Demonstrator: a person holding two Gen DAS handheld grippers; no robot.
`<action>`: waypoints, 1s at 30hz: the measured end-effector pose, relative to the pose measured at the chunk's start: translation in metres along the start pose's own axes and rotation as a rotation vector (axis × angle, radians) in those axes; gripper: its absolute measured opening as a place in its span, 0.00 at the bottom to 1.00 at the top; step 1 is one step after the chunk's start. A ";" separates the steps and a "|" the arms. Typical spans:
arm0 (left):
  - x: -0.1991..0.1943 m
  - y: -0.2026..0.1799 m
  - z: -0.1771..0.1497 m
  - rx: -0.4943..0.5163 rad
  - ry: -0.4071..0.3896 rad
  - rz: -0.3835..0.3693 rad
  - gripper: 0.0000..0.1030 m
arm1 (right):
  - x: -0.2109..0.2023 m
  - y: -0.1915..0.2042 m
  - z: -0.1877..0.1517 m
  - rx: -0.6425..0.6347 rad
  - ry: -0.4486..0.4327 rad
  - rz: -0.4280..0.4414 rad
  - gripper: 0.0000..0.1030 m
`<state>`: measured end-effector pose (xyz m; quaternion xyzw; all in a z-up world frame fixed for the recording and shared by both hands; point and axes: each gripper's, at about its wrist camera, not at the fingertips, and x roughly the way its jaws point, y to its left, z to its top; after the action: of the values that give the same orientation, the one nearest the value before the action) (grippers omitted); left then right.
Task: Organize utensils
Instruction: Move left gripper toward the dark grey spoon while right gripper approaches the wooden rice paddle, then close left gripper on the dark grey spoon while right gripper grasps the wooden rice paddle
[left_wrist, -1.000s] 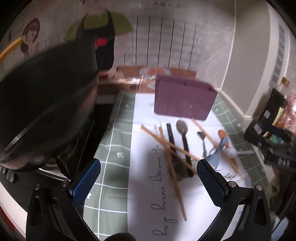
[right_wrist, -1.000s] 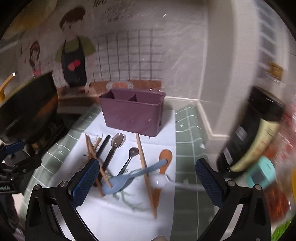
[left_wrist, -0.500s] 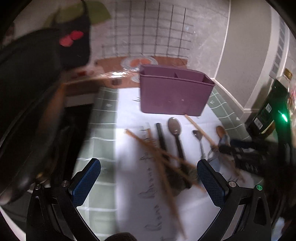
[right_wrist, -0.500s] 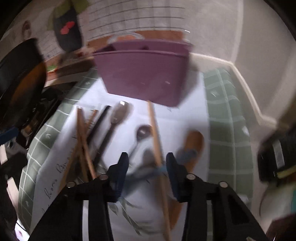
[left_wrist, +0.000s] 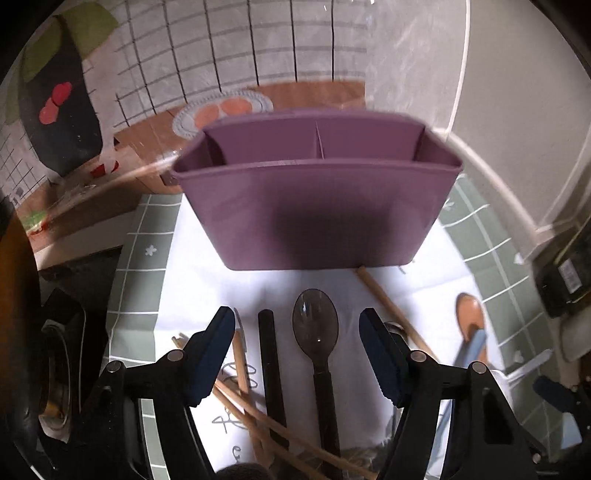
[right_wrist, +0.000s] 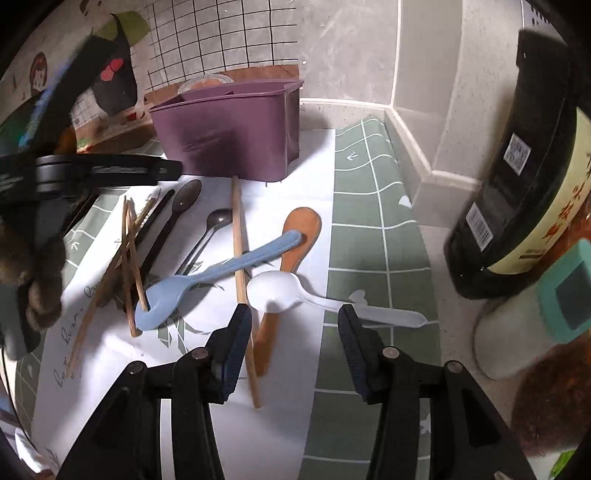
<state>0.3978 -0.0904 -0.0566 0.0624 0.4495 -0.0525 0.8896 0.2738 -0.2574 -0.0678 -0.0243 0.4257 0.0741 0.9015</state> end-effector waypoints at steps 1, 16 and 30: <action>0.004 0.000 0.000 -0.003 0.013 -0.009 0.67 | 0.001 -0.002 -0.001 -0.002 -0.005 0.015 0.48; 0.038 0.028 -0.018 -0.032 0.077 -0.097 0.60 | 0.026 -0.013 0.030 0.024 -0.030 0.065 0.53; 0.012 0.040 -0.024 0.020 0.041 -0.286 0.60 | 0.092 0.014 0.068 0.025 0.077 -0.039 0.48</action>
<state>0.3918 -0.0480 -0.0776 0.0077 0.4713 -0.1821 0.8629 0.3814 -0.2254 -0.0952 -0.0244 0.4606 0.0504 0.8858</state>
